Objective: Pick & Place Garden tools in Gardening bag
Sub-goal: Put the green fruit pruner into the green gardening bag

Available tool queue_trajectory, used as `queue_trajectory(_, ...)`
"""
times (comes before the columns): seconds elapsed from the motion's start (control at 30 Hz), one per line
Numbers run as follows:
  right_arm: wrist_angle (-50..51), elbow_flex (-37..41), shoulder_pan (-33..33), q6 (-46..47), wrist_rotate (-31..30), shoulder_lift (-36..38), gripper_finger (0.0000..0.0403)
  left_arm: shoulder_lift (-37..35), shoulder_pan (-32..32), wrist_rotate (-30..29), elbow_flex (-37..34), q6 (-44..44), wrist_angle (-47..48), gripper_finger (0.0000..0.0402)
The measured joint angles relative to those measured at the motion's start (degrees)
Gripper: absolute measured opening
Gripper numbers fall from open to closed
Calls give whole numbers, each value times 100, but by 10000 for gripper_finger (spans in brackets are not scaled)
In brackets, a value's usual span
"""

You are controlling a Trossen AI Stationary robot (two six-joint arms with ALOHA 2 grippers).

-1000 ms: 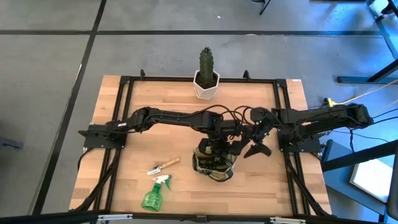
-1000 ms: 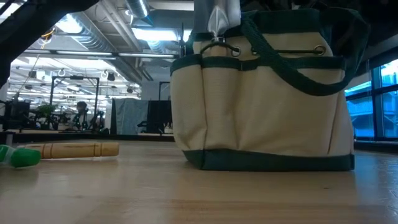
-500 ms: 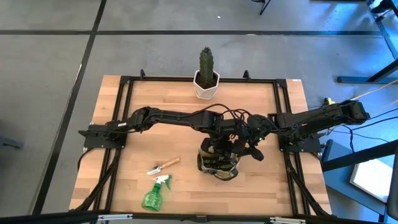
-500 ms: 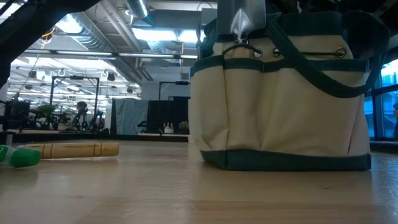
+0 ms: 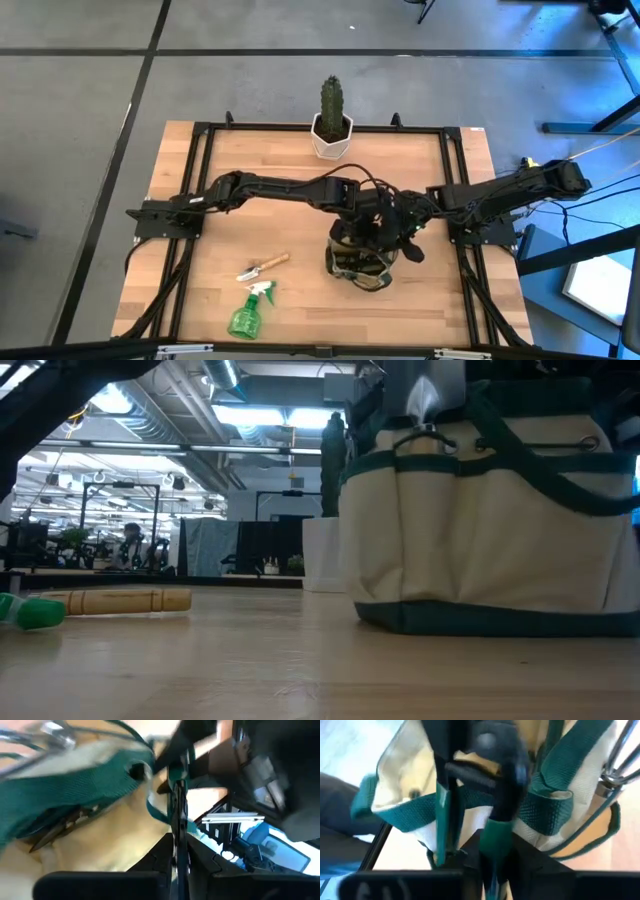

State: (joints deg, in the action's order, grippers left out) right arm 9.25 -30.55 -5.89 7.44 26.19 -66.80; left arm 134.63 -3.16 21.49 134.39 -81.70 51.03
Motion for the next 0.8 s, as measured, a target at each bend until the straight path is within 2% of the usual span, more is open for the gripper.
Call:
queue_trajectory(0.07,20,0,-21,-24,4,-34,50,-1,9,2,0,-18,-29,30)
queue_trajectory(0.8,-409,15,-183,-177,-518,-77,35,-87,-81,-155,37,-45,-200,37)
